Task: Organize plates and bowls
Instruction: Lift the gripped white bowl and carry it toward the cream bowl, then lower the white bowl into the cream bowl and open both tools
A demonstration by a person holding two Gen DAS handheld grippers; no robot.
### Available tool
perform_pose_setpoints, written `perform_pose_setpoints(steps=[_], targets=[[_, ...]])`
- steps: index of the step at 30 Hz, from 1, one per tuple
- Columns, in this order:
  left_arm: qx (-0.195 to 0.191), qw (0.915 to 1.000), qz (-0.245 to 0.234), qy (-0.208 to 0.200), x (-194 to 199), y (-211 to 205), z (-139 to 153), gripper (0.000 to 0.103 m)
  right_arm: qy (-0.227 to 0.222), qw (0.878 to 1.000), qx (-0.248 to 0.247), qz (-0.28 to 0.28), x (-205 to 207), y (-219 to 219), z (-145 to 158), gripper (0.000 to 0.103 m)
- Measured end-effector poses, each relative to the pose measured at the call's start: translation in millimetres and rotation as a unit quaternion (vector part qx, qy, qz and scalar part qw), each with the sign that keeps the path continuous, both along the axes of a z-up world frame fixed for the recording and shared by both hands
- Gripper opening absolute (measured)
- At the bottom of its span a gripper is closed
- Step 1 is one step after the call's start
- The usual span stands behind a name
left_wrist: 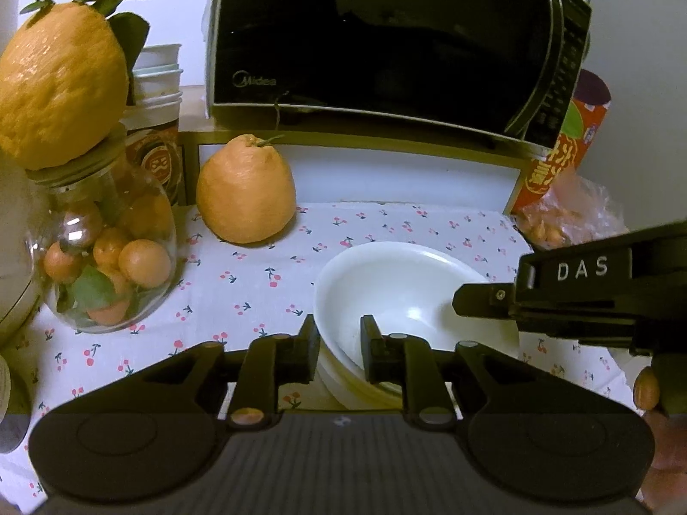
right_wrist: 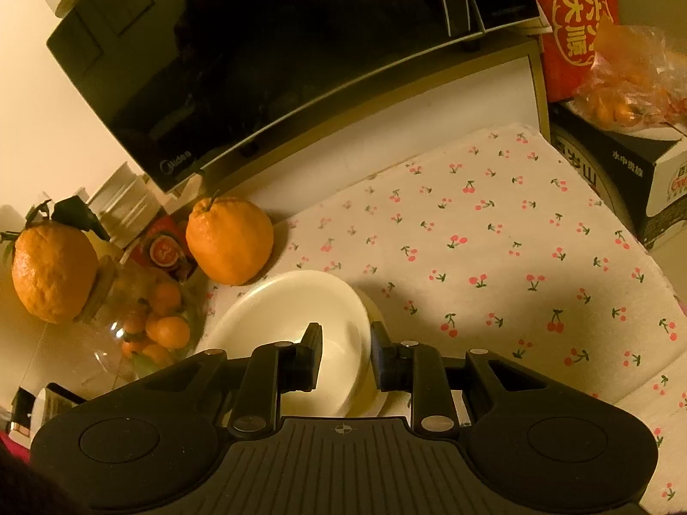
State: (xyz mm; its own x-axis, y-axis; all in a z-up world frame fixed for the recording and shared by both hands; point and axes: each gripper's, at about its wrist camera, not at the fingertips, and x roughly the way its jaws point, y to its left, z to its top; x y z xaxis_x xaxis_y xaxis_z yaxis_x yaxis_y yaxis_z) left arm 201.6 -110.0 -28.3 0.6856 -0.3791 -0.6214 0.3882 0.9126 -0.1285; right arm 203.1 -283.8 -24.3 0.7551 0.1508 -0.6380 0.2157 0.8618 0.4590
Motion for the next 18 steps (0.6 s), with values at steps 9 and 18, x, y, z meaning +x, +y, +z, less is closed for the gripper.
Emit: perform_pose_setpoints(steps=[9,18], targets=[[0.009,0.9999,0.0,0.007,1.4,2.5,-3.6,0.032,0.004,1.0,-0.022,0.011,0.2,4.4,0.5,0.026],[0.002,0.9999,-0.008,0.01,-1.2,5.6,-1.1,0.055,0.0,1.0,-0.008,0.005,-3.5,-3.6,3.9,0.043]])
